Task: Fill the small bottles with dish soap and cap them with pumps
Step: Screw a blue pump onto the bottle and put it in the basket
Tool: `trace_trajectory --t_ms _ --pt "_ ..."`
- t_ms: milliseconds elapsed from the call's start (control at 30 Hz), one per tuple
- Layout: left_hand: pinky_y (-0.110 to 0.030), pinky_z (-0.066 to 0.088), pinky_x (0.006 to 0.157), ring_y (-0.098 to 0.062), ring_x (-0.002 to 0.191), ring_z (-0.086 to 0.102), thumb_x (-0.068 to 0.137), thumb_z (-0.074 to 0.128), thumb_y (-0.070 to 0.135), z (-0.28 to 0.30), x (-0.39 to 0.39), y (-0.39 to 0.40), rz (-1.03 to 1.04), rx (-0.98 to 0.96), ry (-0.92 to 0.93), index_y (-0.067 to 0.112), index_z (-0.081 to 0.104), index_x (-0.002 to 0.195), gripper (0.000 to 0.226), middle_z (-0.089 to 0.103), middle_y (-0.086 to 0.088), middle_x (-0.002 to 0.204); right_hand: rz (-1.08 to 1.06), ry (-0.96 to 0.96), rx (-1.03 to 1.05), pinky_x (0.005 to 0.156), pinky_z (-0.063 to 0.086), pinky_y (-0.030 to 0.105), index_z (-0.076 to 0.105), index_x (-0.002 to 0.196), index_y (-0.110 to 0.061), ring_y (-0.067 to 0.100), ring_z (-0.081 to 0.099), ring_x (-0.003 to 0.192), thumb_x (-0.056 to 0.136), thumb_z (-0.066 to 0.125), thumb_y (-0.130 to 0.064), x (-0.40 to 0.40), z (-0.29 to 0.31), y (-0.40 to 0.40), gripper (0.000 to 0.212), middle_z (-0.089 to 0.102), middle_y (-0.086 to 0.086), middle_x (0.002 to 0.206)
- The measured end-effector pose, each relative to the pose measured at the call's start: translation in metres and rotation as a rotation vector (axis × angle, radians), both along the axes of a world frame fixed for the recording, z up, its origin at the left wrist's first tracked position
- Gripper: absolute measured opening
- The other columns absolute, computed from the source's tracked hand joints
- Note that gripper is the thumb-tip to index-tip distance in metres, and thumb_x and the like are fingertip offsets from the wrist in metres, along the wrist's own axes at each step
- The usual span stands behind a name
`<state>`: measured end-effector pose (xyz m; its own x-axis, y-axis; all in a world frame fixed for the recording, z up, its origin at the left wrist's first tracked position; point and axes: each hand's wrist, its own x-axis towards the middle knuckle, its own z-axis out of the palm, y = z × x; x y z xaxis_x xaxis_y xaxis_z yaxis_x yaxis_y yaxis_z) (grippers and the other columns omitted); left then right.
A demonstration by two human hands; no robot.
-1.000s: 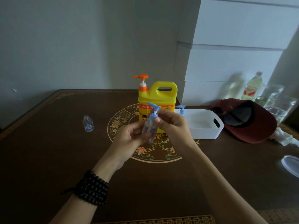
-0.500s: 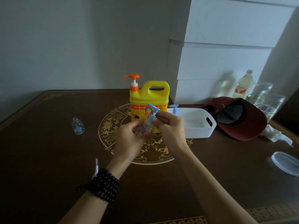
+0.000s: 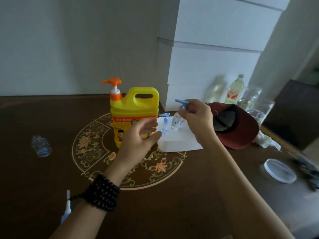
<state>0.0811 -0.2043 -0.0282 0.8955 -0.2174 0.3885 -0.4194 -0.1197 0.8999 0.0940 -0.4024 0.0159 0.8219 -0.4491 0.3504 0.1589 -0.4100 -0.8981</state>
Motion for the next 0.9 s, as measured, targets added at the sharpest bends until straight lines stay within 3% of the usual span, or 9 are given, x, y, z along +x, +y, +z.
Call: trace_trajectory --t_ms 100,233,400,567,733,800,900 --pt "-0.017 0.055 0.088 0.004 0.104 0.067 0.09 0.074 0.018 0.005 0.002 0.003 -0.007 0.0 -0.047 0.024 0.066 0.121 0.033 0.072 0.014 0.113 -0.087 0.055 -0.116 0.087 0.056 0.034 0.069 0.099 -0.017 0.018 0.071 0.088 0.08 0.072 -0.006 0.033 -0.006 -0.02 0.023 0.077 0.002 0.091" --pt "-0.027 0.059 0.081 -0.005 0.104 0.07 0.091 0.073 0.016 0.004 0.009 0.009 -0.028 -0.009 -0.043 0.02 0.068 0.118 0.028 0.074 0.008 0.111 -0.123 0.159 -0.303 0.073 0.046 0.024 0.069 0.106 -0.011 0.023 0.067 0.087 0.085 0.068 -0.007 0.069 -0.032 -0.035 0.021 0.074 0.009 0.091" --pt "-0.031 0.058 0.077 -0.01 0.103 0.071 0.092 0.072 0.015 -0.003 0.015 0.02 -0.027 -0.002 -0.011 0.021 0.069 0.114 0.023 0.075 0.008 0.107 -0.11 0.225 -0.341 0.06 0.044 0.021 0.065 0.106 -0.015 0.02 0.062 0.076 0.087 0.064 -0.006 0.09 -0.063 -0.041 0.021 0.067 0.007 0.087" --pt "-0.03 0.059 0.072 -0.015 0.1 0.072 0.09 0.07 0.022 -0.005 0.014 0.023 -0.024 -0.013 0.006 0.02 0.069 0.113 0.024 0.076 0.004 0.107 -0.088 0.245 -0.366 0.061 0.045 0.019 0.065 0.112 -0.012 0.016 0.064 0.076 0.087 0.064 -0.005 0.093 -0.073 -0.045 0.026 0.071 0.009 0.093" --pt "-0.028 0.06 0.067 -0.016 0.098 0.072 0.094 0.069 0.012 0.003 0.002 0.028 -0.017 -0.02 0.009 0.017 0.069 0.114 0.021 0.075 0.001 0.106 -0.096 0.239 -0.332 0.084 0.049 0.029 0.058 0.129 -0.013 0.024 0.063 0.105 0.087 0.064 -0.002 0.077 -0.058 -0.038 0.044 0.069 0.008 0.115" --pt "-0.03 0.06 0.067 -0.016 0.098 0.072 0.094 0.068 0.011 0.011 -0.002 0.033 -0.005 -0.017 -0.007 0.017 0.069 0.114 0.021 0.075 0.0 0.106 -0.11 0.179 -0.245 0.088 0.049 0.028 0.059 0.127 -0.014 0.022 0.064 0.108 0.083 0.064 0.001 0.064 -0.042 -0.028 0.047 0.068 0.006 0.117" --pt "-0.027 0.06 0.067 -0.014 0.097 0.073 0.094 0.068 0.01 0.023 -0.01 0.046 0.027 -0.047 -0.019 0.019 0.069 0.113 0.022 0.076 0.002 0.106 -0.029 0.009 0.004 0.085 0.054 0.03 0.064 0.119 -0.023 0.009 0.067 0.1 0.084 0.065 -0.009 0.026 -0.015 0.0 0.037 0.069 -0.006 0.114"
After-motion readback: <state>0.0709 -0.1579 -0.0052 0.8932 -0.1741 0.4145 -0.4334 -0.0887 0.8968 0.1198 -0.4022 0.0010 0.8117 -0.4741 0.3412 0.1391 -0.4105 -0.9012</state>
